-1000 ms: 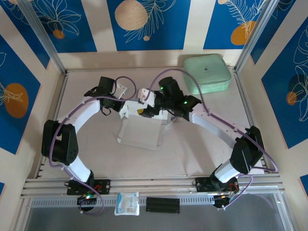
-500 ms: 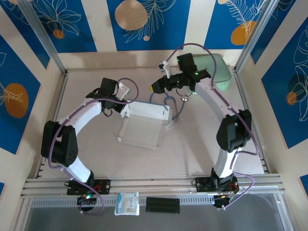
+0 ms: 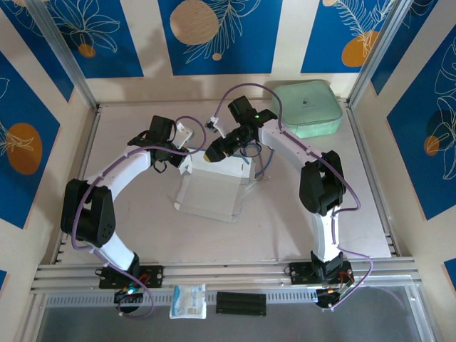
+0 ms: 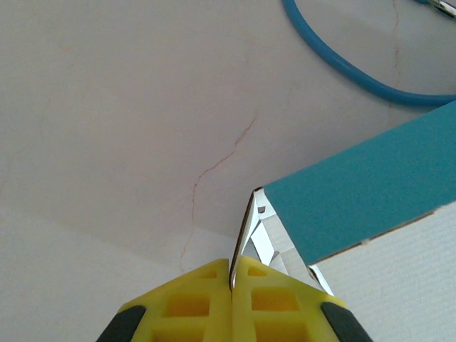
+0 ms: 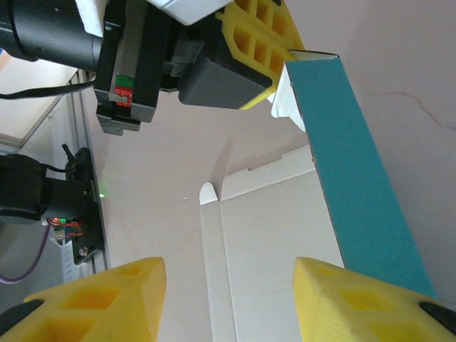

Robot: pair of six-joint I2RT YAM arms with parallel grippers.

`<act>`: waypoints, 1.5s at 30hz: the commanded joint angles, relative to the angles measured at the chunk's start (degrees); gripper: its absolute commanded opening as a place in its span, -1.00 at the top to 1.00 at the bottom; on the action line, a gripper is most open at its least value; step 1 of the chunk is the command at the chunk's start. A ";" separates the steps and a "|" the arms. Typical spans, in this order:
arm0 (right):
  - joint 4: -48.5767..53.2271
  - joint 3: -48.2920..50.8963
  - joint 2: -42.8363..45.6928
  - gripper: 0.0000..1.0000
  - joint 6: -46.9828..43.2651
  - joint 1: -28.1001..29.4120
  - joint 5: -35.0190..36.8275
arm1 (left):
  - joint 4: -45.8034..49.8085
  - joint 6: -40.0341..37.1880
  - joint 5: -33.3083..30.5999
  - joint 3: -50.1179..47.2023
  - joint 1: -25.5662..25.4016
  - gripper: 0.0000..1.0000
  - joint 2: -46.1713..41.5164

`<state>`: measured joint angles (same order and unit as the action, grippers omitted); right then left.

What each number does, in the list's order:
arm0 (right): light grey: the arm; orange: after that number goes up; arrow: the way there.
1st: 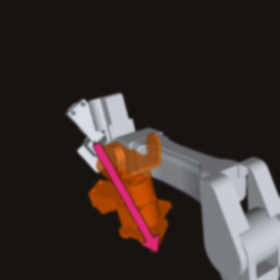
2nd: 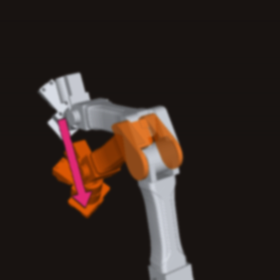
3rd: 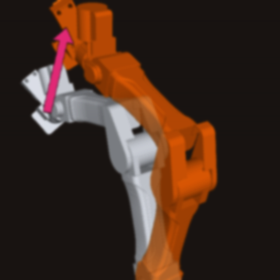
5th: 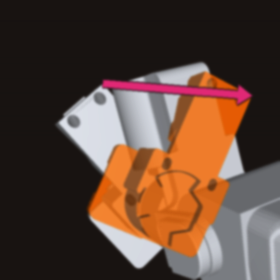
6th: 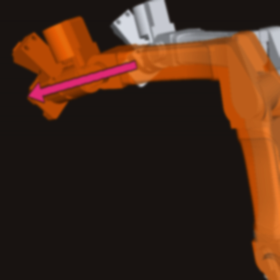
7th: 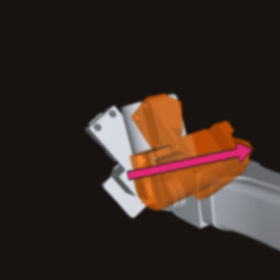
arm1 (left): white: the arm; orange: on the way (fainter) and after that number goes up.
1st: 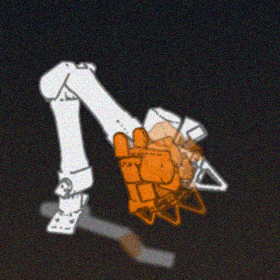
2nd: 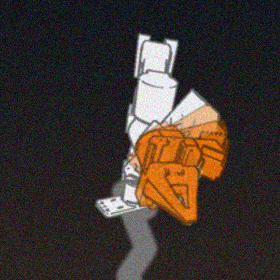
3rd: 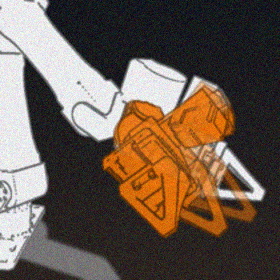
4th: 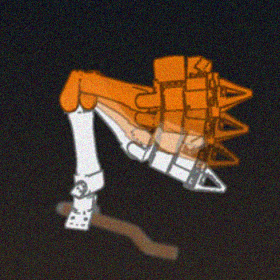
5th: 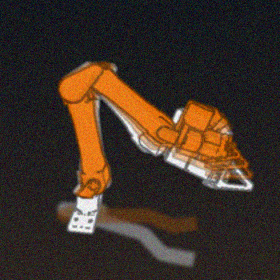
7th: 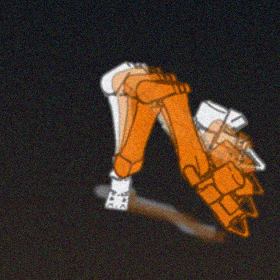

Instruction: Fold the paper box

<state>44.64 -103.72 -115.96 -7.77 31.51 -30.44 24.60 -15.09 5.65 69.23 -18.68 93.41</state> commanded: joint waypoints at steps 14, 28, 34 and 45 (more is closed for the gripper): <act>-5.86 -0.59 5.38 0.09 7.85 -2.58 0.97 | 0.18 -1.17 -0.99 -0.73 -1.48 1.00 0.28; -1.93 -1.57 -1.34 0.06 5.57 -2.95 3.96 | 0.22 -1.55 -1.08 -0.46 -1.54 1.00 0.46; -0.94 -2.29 -3.36 0.09 4.81 -2.16 3.93 | 0.31 -1.54 -1.31 -0.57 -1.60 1.00 0.29; 0.74 -3.08 -4.98 0.13 2.85 -0.50 6.13 | 0.38 -1.02 -1.08 -0.85 -1.72 1.00 0.12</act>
<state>43.13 -105.43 -119.50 -3.68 30.28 -23.44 24.43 -15.38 5.23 69.23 -19.44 93.43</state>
